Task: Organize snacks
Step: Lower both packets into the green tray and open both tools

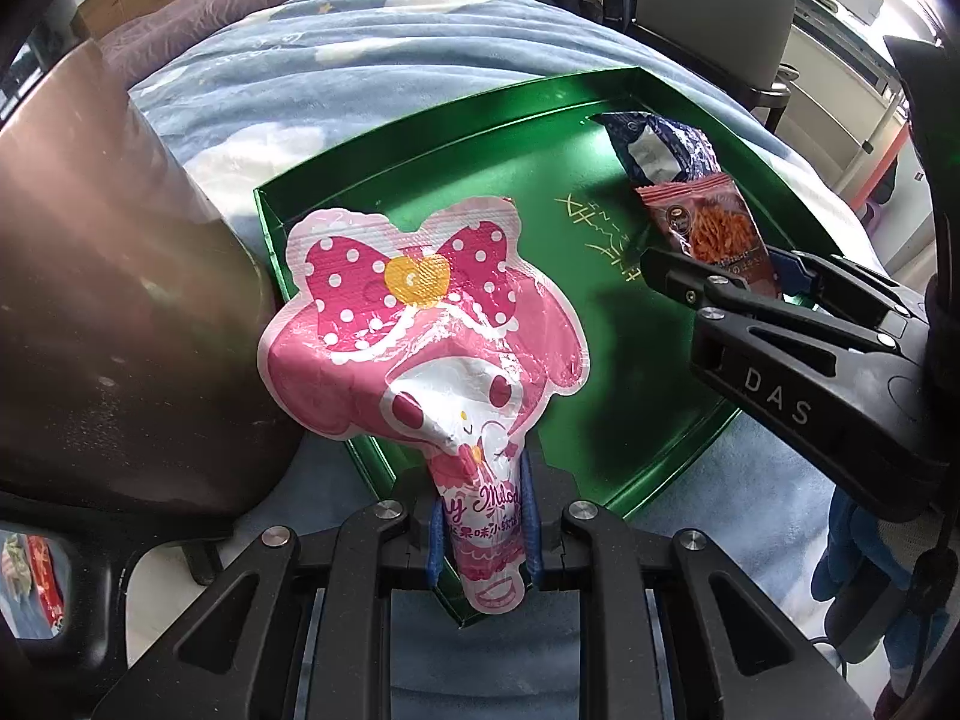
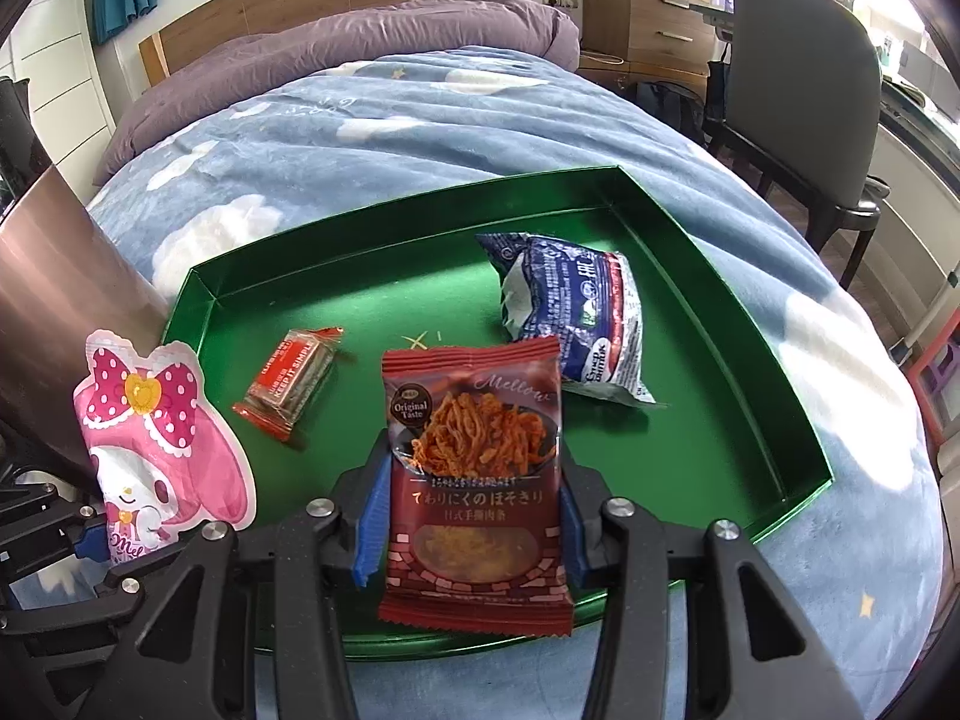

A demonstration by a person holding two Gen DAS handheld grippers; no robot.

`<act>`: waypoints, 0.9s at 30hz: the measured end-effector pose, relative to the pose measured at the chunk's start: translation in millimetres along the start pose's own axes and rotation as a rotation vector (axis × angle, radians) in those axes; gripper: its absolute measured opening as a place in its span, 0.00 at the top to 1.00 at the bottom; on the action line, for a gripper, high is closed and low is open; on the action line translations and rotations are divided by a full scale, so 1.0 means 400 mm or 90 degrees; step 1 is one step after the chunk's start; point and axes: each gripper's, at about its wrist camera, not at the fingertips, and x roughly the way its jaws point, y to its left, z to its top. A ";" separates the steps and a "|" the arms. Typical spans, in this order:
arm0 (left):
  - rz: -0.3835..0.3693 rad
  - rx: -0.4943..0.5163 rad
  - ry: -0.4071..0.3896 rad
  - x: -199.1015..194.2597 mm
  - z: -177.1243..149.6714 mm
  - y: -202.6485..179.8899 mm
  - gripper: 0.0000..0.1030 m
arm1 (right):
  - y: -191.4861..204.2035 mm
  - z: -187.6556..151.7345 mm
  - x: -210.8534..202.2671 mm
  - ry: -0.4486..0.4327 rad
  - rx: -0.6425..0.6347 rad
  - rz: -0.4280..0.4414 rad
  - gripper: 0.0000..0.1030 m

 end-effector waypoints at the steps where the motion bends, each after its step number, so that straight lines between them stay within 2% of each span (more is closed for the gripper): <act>1: 0.000 0.000 0.000 0.003 0.000 0.001 0.84 | -0.002 -0.001 0.002 0.001 0.000 -0.001 0.36; 18: 0.014 0.007 0.001 0.035 -0.001 -0.004 0.82 | -0.015 -0.023 0.025 0.006 -0.009 -0.018 0.33; 27: 0.026 0.005 -0.001 0.029 -0.006 -0.008 0.76 | -0.012 -0.026 0.024 0.006 -0.007 -0.020 0.30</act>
